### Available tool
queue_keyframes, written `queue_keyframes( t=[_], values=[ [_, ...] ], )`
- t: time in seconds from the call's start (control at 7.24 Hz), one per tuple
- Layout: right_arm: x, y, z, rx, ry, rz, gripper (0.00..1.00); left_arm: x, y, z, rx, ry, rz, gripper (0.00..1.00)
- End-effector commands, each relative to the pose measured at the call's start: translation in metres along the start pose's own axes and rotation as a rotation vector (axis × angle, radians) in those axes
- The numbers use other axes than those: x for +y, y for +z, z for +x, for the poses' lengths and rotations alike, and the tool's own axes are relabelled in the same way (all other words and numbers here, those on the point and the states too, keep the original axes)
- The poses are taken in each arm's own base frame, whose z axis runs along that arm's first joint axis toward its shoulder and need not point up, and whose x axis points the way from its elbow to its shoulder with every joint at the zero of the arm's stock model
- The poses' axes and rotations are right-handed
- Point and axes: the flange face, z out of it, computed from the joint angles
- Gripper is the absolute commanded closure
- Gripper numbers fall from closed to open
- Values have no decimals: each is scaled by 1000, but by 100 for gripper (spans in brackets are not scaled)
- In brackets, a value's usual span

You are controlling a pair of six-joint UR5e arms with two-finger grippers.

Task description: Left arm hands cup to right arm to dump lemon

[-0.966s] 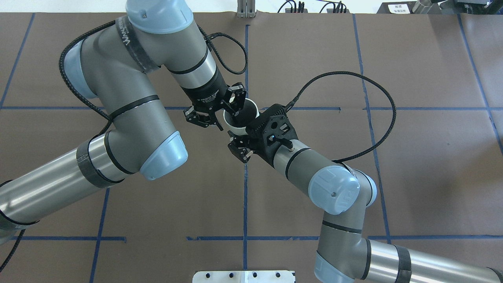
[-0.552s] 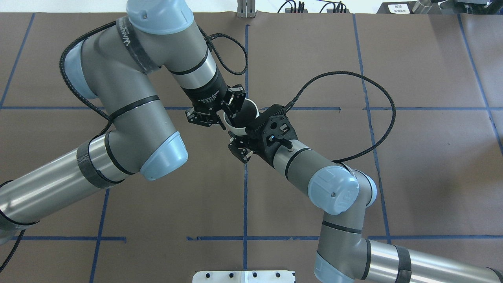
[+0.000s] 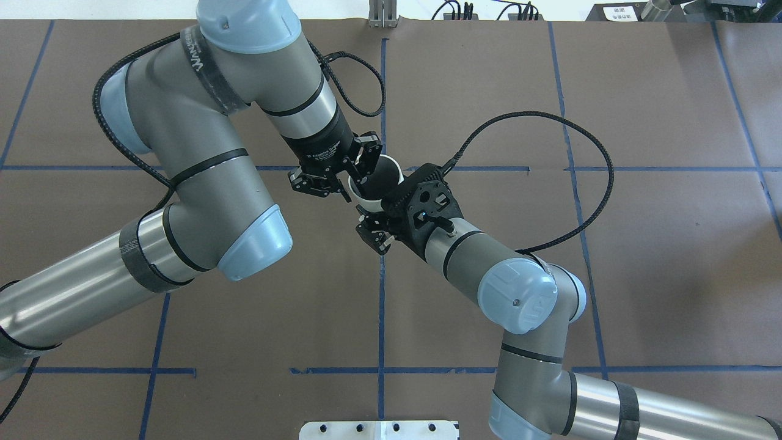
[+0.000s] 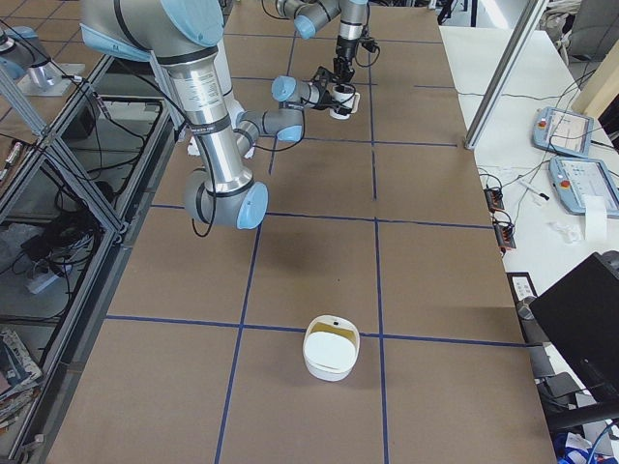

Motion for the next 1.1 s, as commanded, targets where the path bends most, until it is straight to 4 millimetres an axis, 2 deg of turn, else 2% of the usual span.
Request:
queue_keyframes(
  t=[0.0, 0.14, 0.97],
  values=[
    [0, 0, 0, 0, 0, -1, 32, 1, 1, 0, -1, -2, 0, 76],
    [0, 1, 0, 0, -7, -1, 2, 3, 4, 0, -5, -9, -4, 100],
    [4, 0, -2, -5, -6, 0, 0, 4, 1, 1, -1, -10, -3, 100]
  ],
)
